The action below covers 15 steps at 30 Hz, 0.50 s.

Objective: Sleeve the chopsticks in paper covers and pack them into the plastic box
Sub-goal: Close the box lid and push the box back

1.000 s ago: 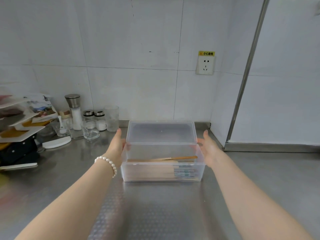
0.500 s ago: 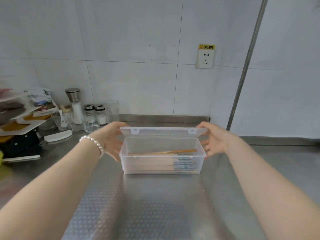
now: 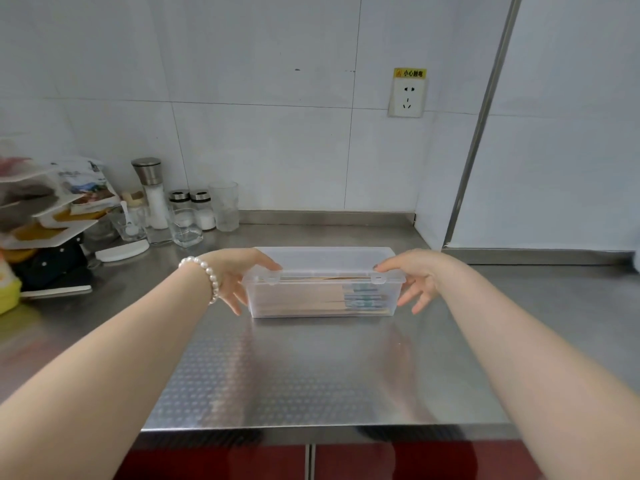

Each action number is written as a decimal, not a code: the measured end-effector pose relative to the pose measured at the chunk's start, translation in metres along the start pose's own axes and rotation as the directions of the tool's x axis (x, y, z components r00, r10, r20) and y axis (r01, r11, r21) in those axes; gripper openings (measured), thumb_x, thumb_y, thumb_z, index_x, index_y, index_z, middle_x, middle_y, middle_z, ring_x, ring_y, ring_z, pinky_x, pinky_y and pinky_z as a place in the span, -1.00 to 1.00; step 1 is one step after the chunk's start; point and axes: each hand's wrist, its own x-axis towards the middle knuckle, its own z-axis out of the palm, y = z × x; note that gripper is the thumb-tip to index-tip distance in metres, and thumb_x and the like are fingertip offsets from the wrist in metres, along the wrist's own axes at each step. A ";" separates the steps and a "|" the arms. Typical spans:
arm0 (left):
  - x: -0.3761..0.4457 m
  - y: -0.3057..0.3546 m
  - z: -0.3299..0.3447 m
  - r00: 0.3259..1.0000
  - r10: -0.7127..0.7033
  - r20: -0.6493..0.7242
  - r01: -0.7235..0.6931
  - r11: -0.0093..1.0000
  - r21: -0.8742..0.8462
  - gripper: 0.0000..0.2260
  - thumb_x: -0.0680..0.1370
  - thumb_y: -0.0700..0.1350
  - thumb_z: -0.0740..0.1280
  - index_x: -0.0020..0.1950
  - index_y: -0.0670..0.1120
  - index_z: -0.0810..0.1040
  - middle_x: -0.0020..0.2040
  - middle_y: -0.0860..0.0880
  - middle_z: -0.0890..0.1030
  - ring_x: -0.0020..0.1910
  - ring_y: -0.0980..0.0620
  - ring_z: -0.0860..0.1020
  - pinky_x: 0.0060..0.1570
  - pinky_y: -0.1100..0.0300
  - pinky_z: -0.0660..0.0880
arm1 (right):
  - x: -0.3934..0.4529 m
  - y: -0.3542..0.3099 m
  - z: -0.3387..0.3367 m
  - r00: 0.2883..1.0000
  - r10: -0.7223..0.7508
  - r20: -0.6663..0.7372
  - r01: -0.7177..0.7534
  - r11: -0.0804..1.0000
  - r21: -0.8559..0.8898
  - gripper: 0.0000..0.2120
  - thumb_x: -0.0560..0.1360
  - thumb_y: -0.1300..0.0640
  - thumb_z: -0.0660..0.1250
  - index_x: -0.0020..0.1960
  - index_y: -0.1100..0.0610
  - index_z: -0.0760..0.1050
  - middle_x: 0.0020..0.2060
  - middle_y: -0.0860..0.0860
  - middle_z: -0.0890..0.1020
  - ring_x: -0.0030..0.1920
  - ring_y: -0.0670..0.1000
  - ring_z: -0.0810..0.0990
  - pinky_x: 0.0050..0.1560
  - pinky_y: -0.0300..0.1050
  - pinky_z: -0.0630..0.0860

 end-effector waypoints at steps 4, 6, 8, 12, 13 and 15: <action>0.007 -0.005 -0.001 0.999 0.036 0.010 -0.036 0.999 -0.019 -0.32 0.42 -0.12 0.43 0.45 -0.01 0.18 0.50 -0.19 0.08 0.24 -0.44 0.37 0.13 -0.35 0.36 | -0.001 -0.002 0.006 0.999 -0.039 -0.018 0.038 0.998 -0.053 -0.46 0.46 0.00 0.37 0.38 0.07 0.30 0.34 0.22 0.41 0.13 0.32 0.55 0.13 0.35 0.40; 0.011 -0.008 -0.002 0.999 0.050 0.015 -0.049 0.997 -0.064 -0.29 0.38 -0.15 0.47 0.44 -0.01 0.19 0.49 -0.18 0.12 0.29 -0.39 0.34 0.05 -0.35 0.43 | 0.001 -0.001 0.006 0.998 -0.057 -0.026 0.056 0.997 -0.052 -0.46 0.45 0.03 0.39 0.37 0.06 0.30 0.34 0.22 0.40 0.10 0.32 0.56 0.09 0.32 0.41; 0.017 -0.010 -0.003 0.997 0.074 0.009 -0.072 0.991 -0.116 -0.31 0.34 -0.21 0.49 0.40 -0.02 0.27 0.47 -0.15 0.18 0.37 -0.29 0.27 -0.07 -0.32 0.49 | 0.003 0.000 0.007 0.996 -0.076 -0.038 0.074 0.996 -0.057 -0.43 0.43 0.03 0.41 0.38 0.04 0.29 0.32 0.20 0.43 0.08 0.31 0.57 0.10 0.30 0.41; 0.024 -0.011 0.000 0.993 0.107 -0.058 -0.115 0.982 -0.149 -0.30 0.34 -0.28 0.48 0.40 -0.04 0.26 0.43 -0.08 0.29 0.43 -0.19 0.18 -0.14 -0.20 0.54 | 0.005 0.000 0.012 0.990 -0.111 -0.092 0.108 0.993 -0.039 -0.43 0.41 0.06 0.44 0.36 0.02 0.32 0.31 0.17 0.46 0.05 0.31 0.60 0.14 0.24 0.40; 0.025 -0.011 -0.001 0.992 0.107 -0.069 -0.116 0.981 -0.157 -0.26 0.32 -0.29 0.49 0.42 -0.03 0.25 0.43 -0.08 0.29 0.43 -0.19 0.20 -0.16 -0.21 0.54 | 0.005 -0.001 0.014 0.988 -0.118 -0.102 0.115 0.993 -0.034 -0.43 0.41 0.06 0.44 0.36 0.02 0.32 0.31 0.17 0.47 0.04 0.30 0.60 0.14 0.22 0.40; 0.023 -0.012 -0.001 0.991 0.113 -0.064 -0.122 0.979 -0.161 -0.24 0.32 -0.27 0.50 0.43 0.02 0.24 0.44 -0.06 0.28 0.40 -0.20 0.25 -0.13 -0.25 0.52 | 0.004 -0.001 0.016 0.983 -0.134 -0.123 0.133 0.991 -0.015 -0.45 0.42 0.06 0.43 0.35 0.02 0.32 0.30 0.16 0.47 0.01 0.29 0.61 0.16 0.20 0.40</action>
